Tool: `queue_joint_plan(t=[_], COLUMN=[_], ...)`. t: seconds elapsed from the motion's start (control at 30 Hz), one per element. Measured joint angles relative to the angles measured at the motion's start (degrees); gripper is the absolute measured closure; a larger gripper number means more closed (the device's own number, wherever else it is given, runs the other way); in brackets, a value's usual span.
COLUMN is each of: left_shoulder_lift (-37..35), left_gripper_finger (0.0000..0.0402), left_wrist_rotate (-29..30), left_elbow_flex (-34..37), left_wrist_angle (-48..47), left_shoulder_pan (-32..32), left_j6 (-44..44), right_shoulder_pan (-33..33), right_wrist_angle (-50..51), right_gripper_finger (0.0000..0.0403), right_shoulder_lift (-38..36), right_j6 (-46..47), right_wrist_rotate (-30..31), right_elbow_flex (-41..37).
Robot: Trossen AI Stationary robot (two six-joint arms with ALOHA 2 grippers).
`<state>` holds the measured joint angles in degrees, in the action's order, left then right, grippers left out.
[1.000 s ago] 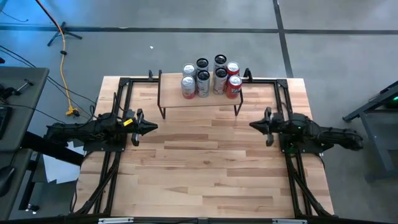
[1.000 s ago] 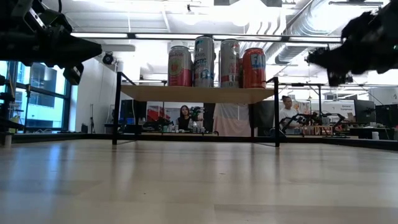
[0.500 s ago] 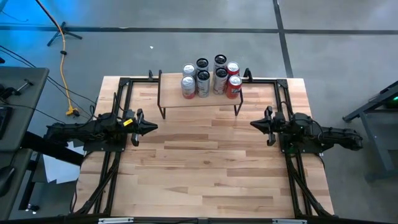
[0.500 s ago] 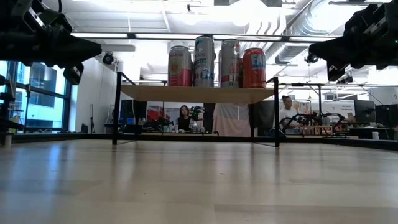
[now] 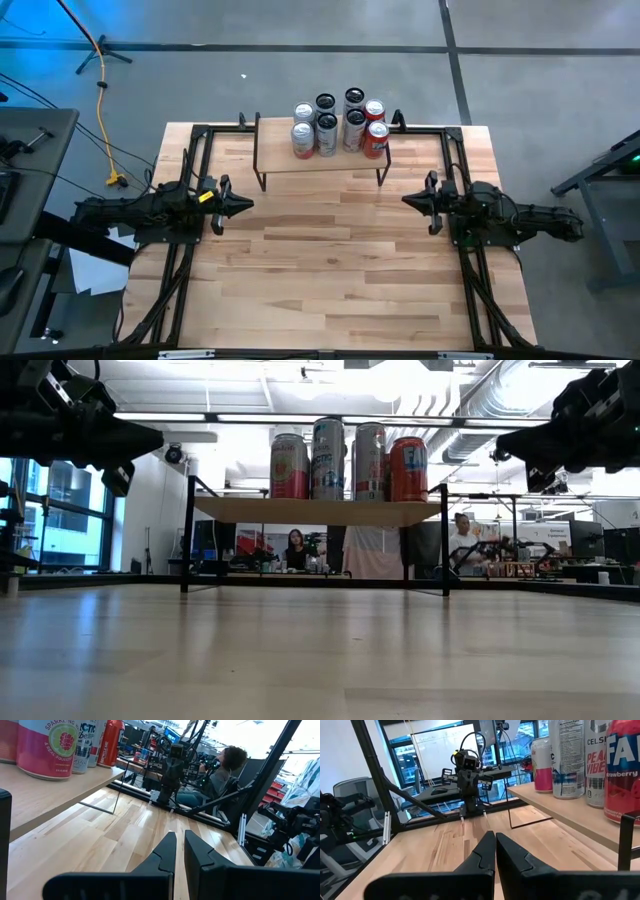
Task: Place canned beverage on shelf
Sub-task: Return to Home Position
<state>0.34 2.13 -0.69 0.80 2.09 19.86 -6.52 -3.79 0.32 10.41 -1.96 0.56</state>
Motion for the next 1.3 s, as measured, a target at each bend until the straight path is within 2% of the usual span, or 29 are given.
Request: queue_joint_plan(t=[1.3], left_shoulder_lift=[0.02], left_gripper_finger=[0.0401], left_wrist_rotate=[0.02], left_elbow_flex=[0.0], left_wrist_angle=[-0.05], left_shoulder_pan=[0.02], left_j6=[0.0], right_shoulder_pan=[0.0], right_wrist_angle=[2.36], right_gripper_finger=[0.0402], right_shoulder_lift=[0.02], right_j6=[0.0], right_wrist_rotate=[0.0], right_elbow_flex=[-0.04])
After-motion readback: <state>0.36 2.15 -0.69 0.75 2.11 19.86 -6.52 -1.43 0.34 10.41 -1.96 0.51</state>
